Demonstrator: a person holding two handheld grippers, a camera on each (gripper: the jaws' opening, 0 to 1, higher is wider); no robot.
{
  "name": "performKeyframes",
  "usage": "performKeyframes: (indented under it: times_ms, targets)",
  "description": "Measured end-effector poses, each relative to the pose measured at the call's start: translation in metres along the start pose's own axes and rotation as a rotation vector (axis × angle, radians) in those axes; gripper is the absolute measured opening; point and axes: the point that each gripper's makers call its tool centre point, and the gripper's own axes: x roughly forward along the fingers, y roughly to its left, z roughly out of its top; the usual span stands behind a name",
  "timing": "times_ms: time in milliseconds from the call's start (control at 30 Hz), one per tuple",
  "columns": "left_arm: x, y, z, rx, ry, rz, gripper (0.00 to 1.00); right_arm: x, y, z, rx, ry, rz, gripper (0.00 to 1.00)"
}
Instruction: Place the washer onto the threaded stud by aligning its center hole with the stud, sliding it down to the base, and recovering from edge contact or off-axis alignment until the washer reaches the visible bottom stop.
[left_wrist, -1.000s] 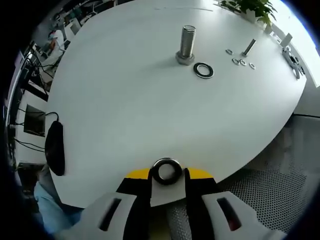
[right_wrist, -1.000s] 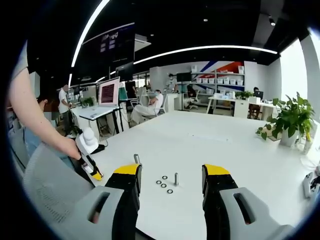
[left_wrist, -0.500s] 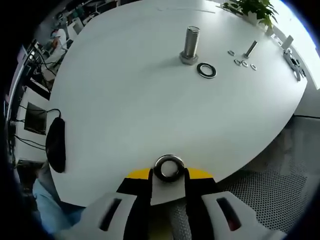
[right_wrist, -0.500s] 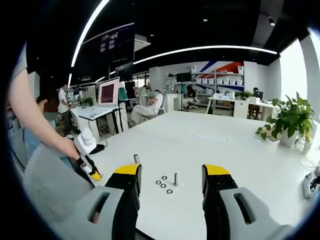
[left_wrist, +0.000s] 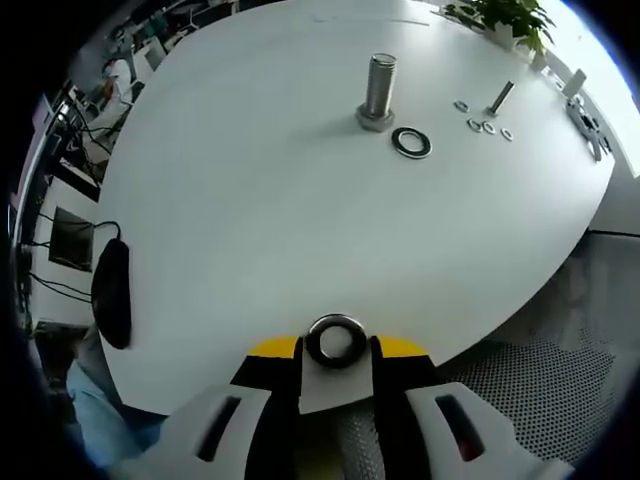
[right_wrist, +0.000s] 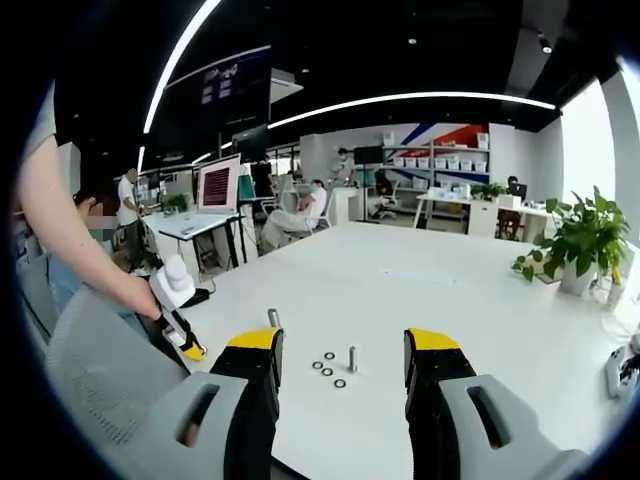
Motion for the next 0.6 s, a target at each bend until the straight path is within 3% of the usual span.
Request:
performKeyframes:
  times_ms: [233,600]
  targets:
    - [-0.0009,-0.0047,0.0013,0.043,0.008,-0.004,0.22,0.0002,0.0002,-0.0001,0.002,0.0,0.001,0.51]
    - [-0.0057,-0.0046,0.0001,0.032,-0.004,-0.005,0.21,0.0003,0.0005,-0.001,-0.002,0.005,0.0,0.51]
